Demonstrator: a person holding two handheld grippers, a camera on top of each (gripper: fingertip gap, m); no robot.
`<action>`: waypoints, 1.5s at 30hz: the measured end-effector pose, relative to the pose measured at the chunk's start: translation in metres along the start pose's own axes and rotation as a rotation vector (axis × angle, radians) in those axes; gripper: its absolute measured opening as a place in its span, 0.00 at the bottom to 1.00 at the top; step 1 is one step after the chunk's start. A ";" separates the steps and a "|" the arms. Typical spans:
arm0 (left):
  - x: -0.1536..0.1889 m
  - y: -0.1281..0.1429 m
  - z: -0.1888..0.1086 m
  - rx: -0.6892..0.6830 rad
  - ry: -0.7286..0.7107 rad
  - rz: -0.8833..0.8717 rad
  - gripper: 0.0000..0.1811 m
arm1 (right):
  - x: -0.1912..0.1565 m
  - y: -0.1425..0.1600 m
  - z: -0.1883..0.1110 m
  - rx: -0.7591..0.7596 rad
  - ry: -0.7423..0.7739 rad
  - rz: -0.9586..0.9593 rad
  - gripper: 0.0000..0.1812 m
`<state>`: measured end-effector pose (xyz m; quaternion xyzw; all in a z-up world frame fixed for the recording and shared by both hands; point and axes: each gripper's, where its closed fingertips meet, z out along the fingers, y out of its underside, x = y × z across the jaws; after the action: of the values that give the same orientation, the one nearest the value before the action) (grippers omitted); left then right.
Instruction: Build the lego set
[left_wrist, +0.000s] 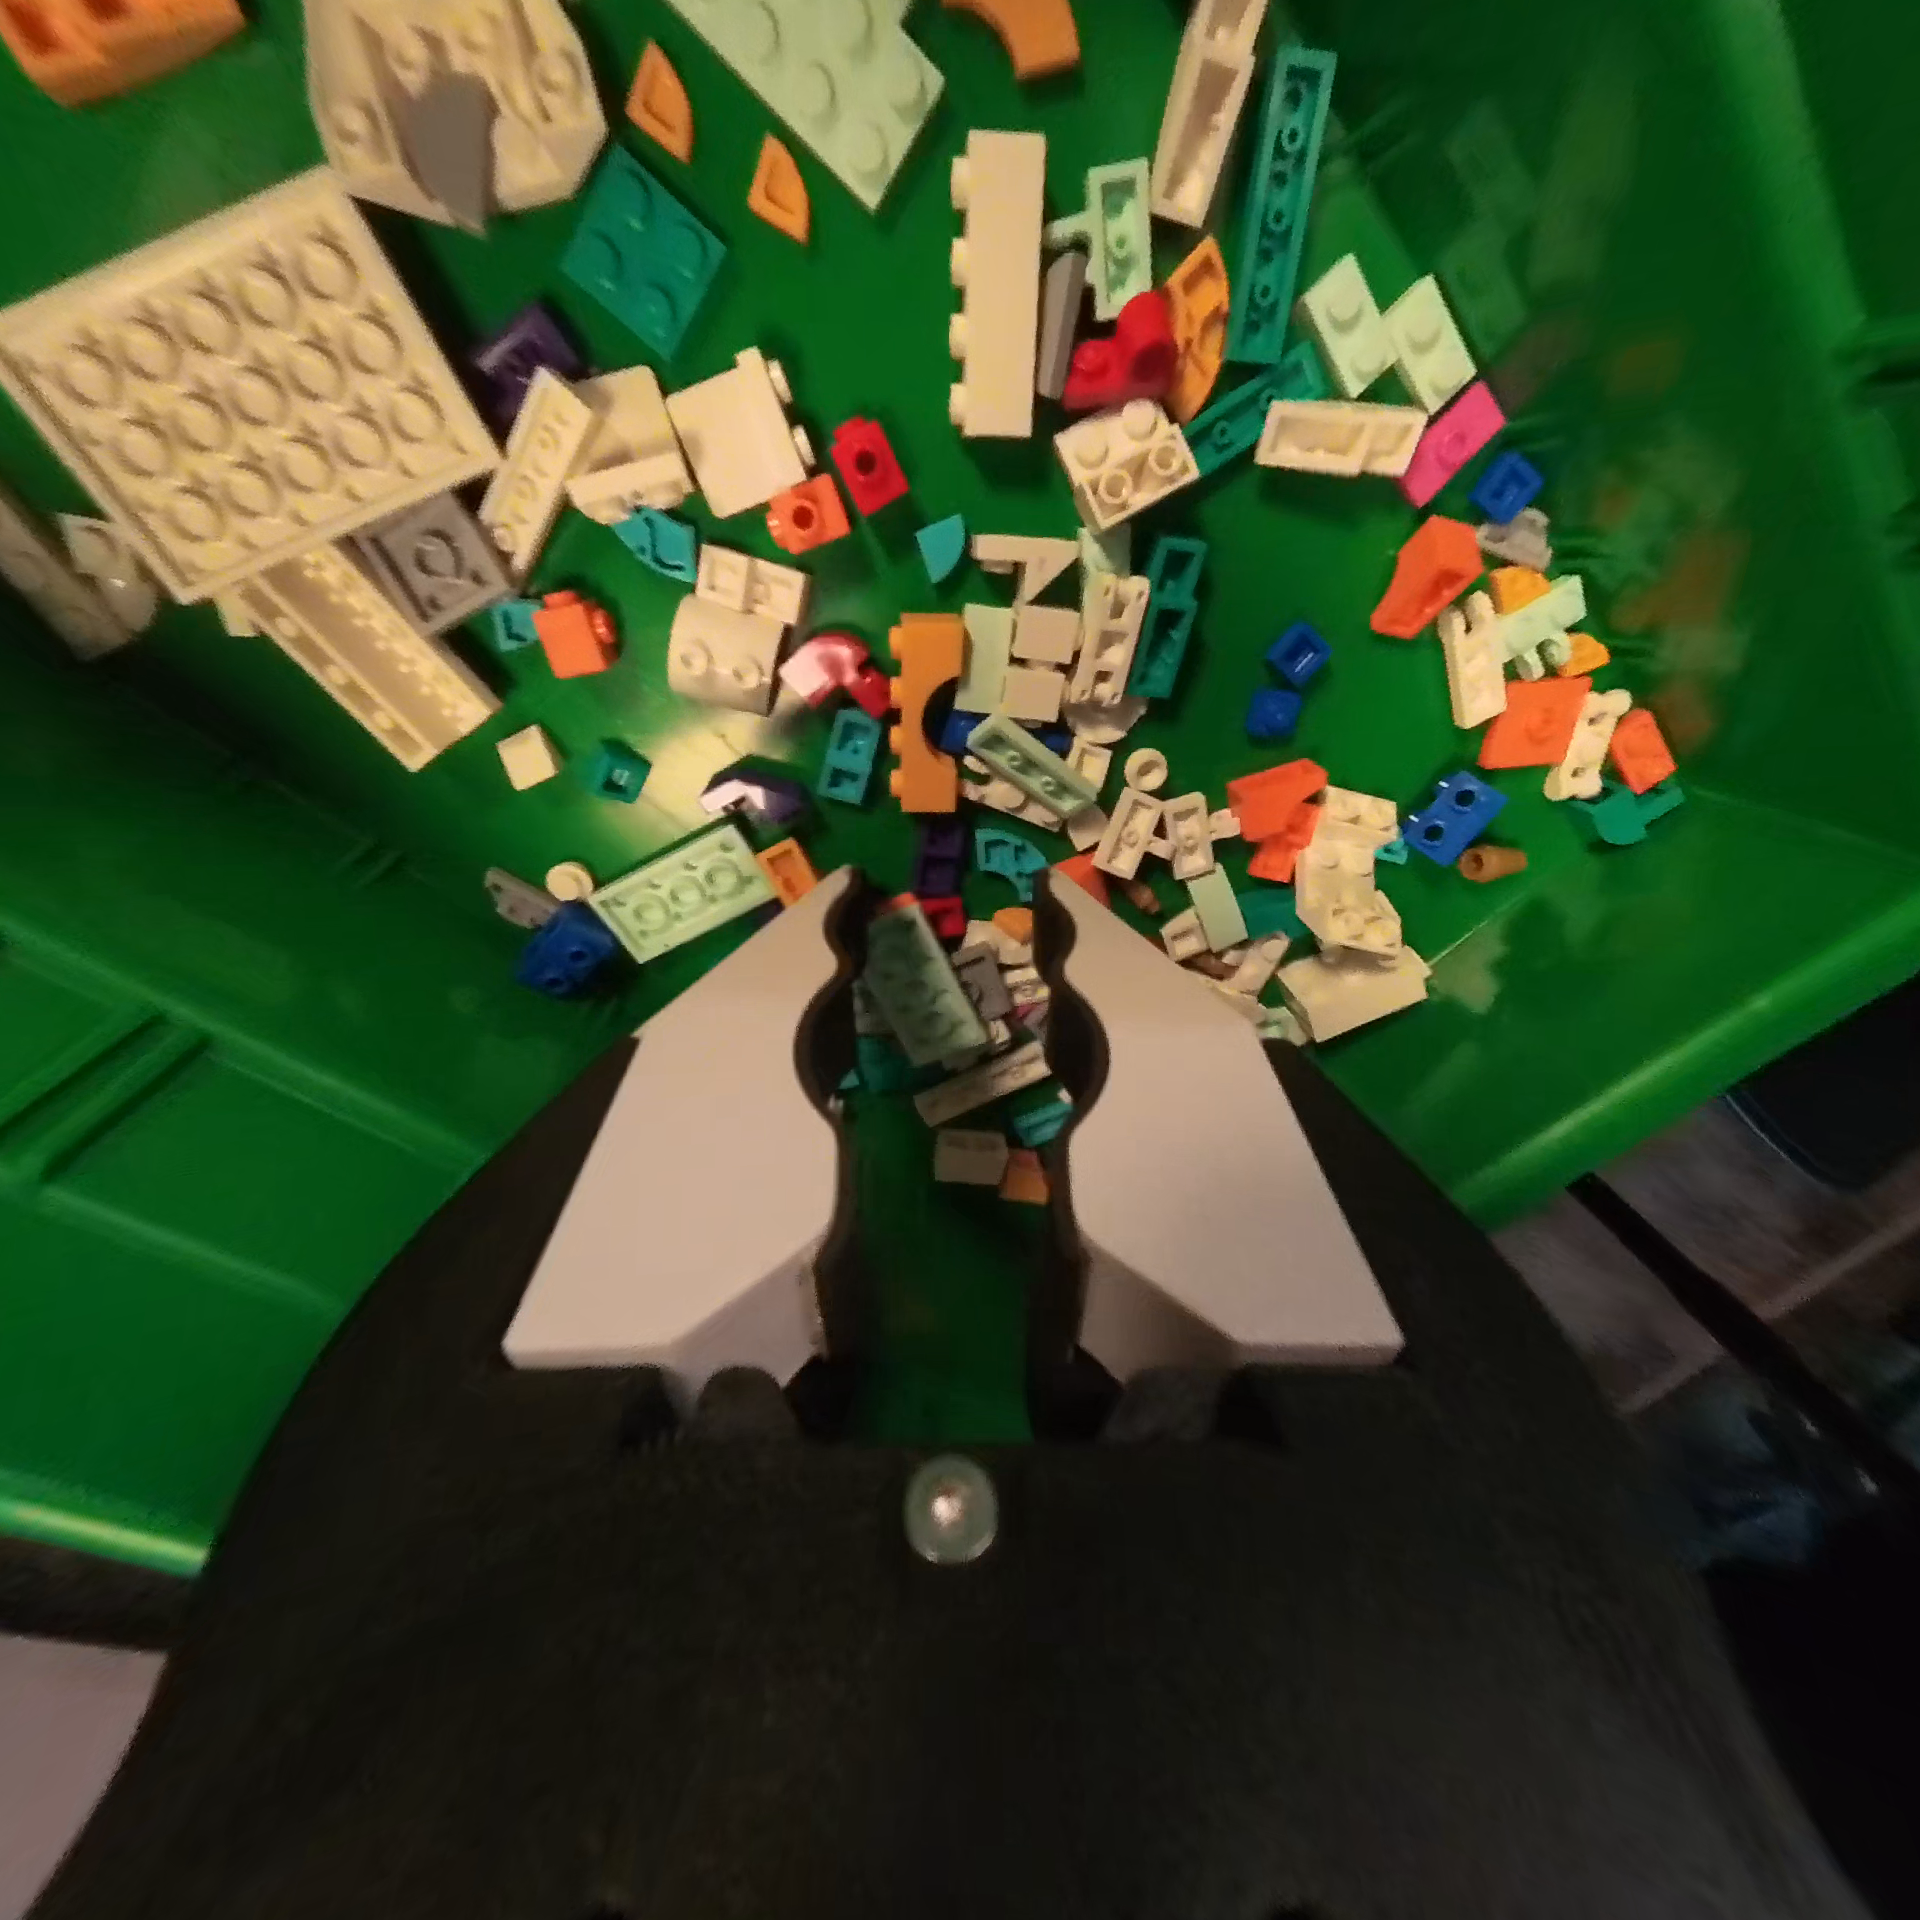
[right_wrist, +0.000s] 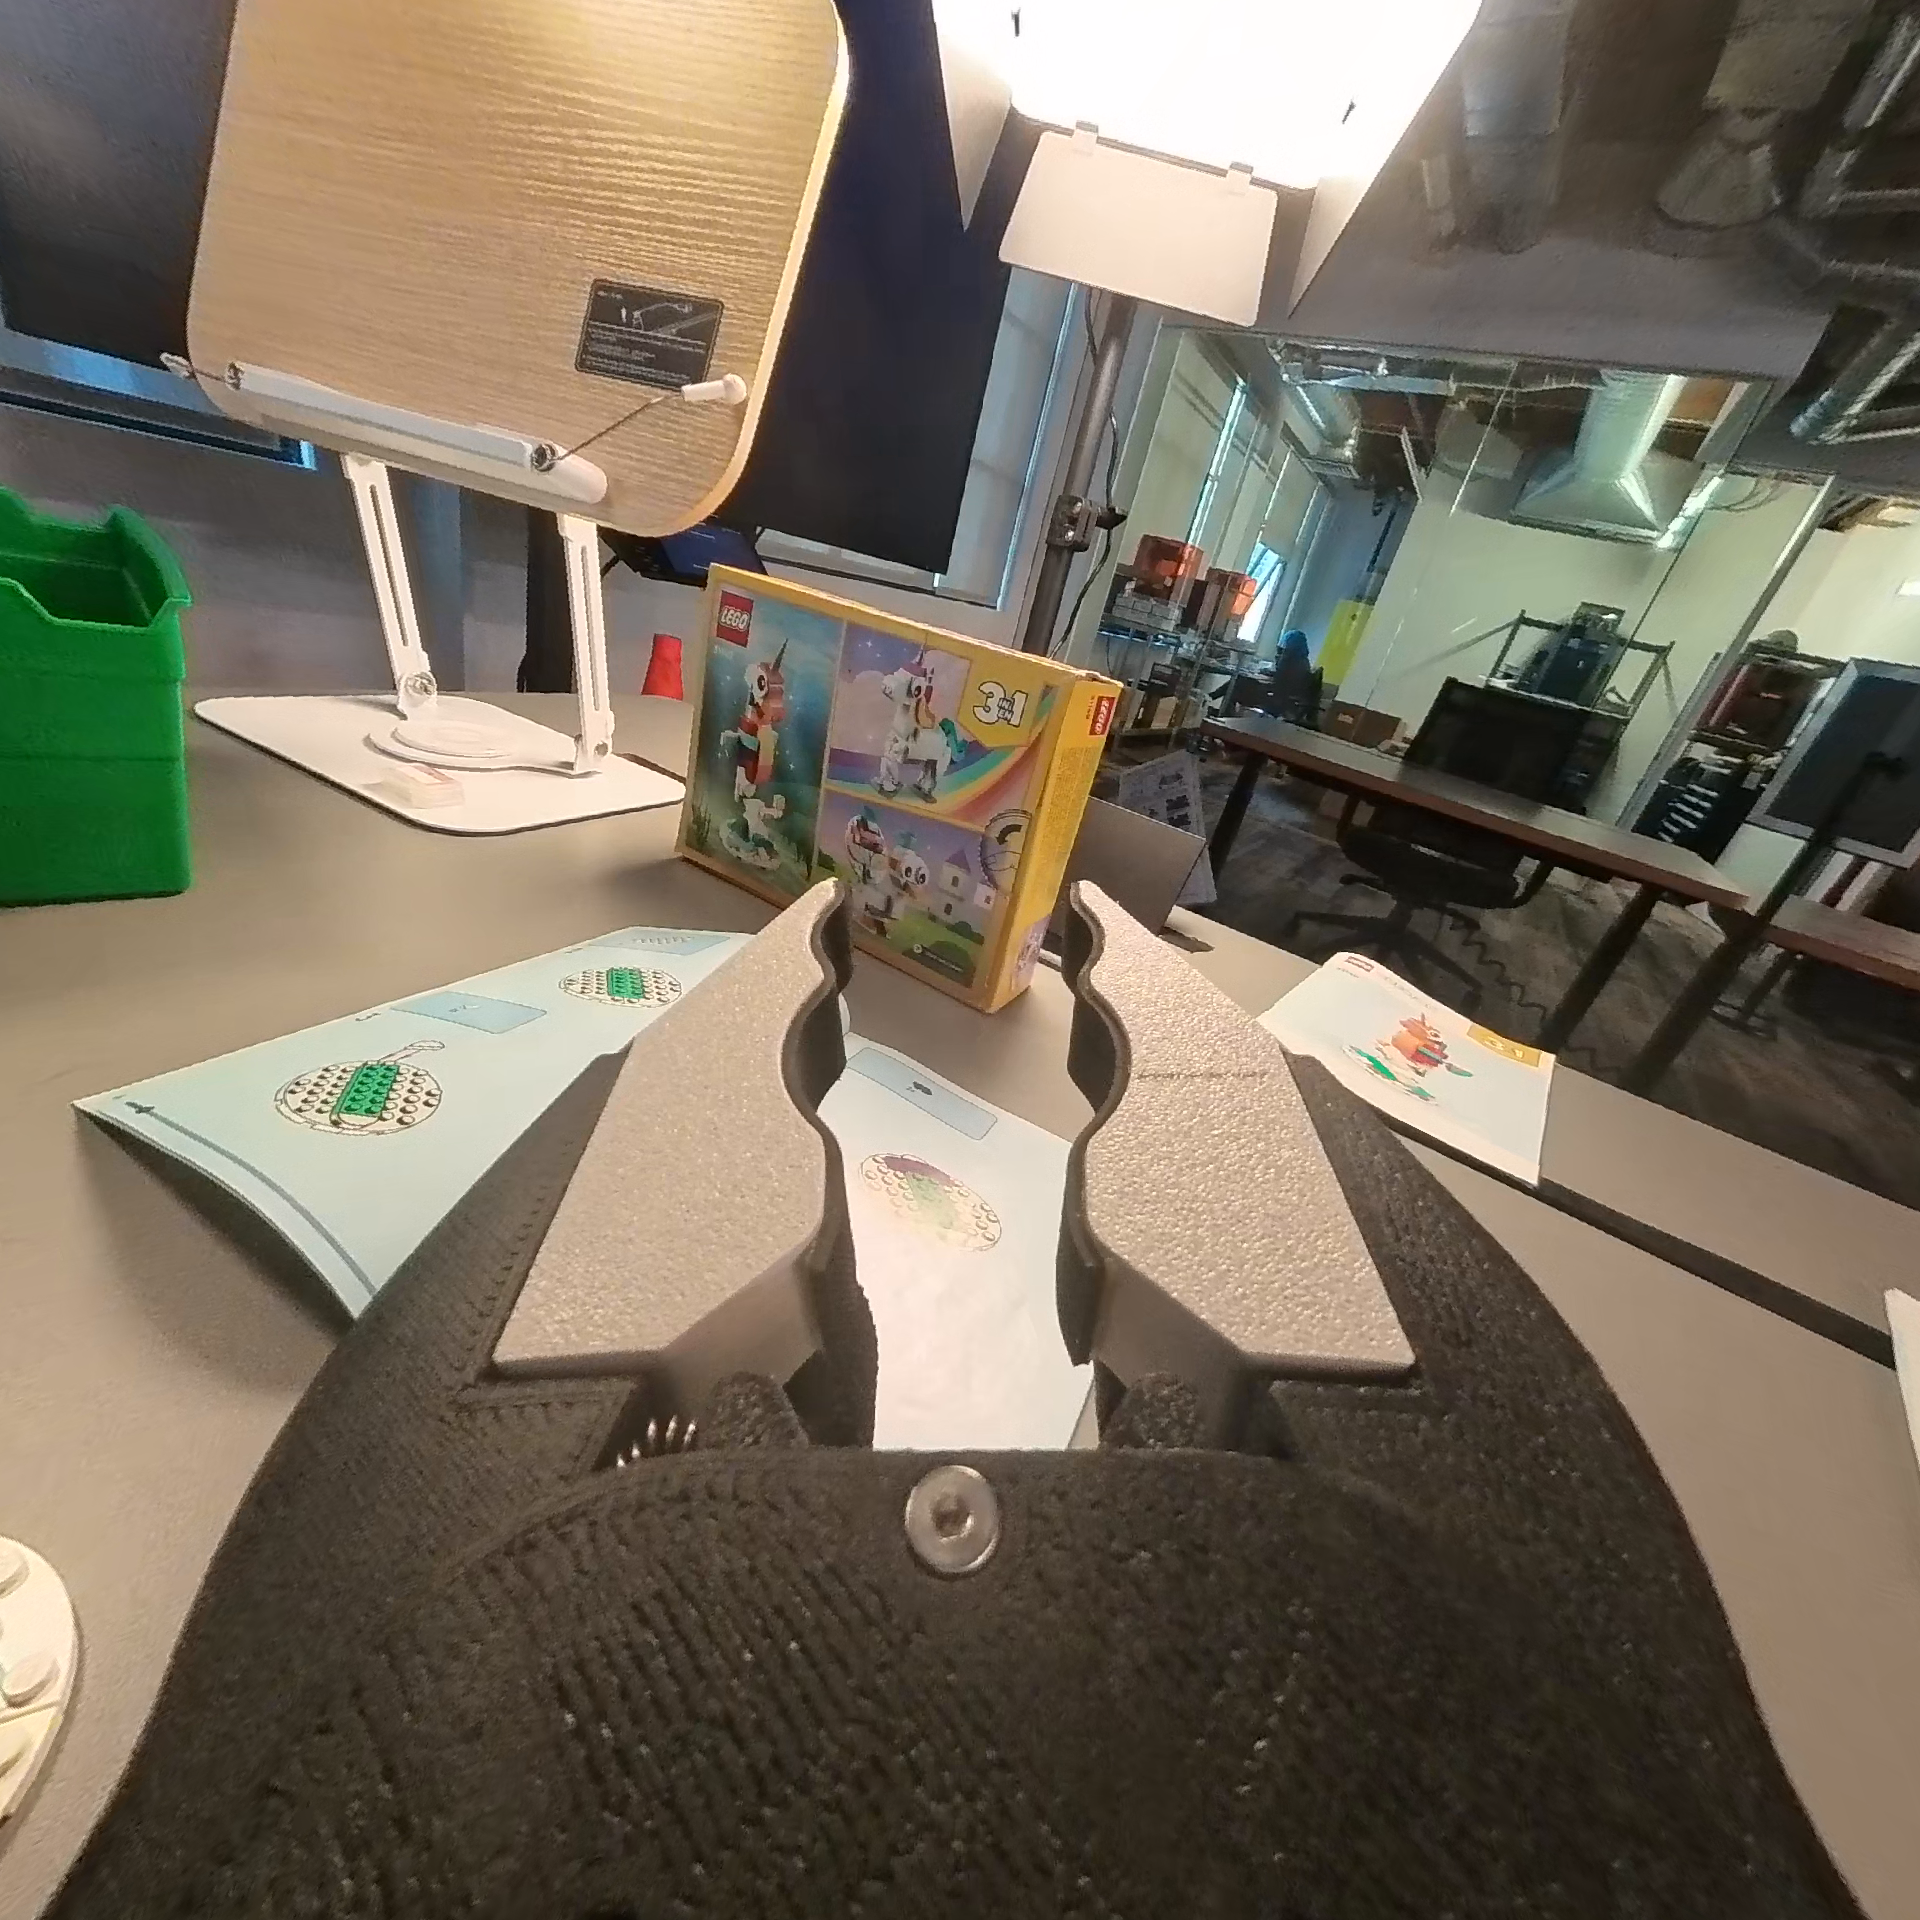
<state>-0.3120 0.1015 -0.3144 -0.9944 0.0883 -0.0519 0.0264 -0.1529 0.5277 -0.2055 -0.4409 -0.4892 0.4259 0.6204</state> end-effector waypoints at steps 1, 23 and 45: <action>-0.002 -0.002 -0.002 0.020 -0.010 0.001 0.17 | 0.000 0.000 0.000 0.001 -0.001 0.001 0.21; -0.015 -0.002 0.005 -0.017 -0.133 0.040 0.04 | -0.001 0.000 0.001 0.002 -0.005 0.004 0.21; 0.175 -0.229 -0.039 0.669 -0.222 0.160 0.04 | 0.007 -0.006 -0.004 0.028 0.019 0.024 0.21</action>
<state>-0.1048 0.2939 -0.2444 -0.9204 0.1405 0.0325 0.3635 -0.1475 0.5320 -0.1987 -0.4421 -0.4718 0.4359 0.6261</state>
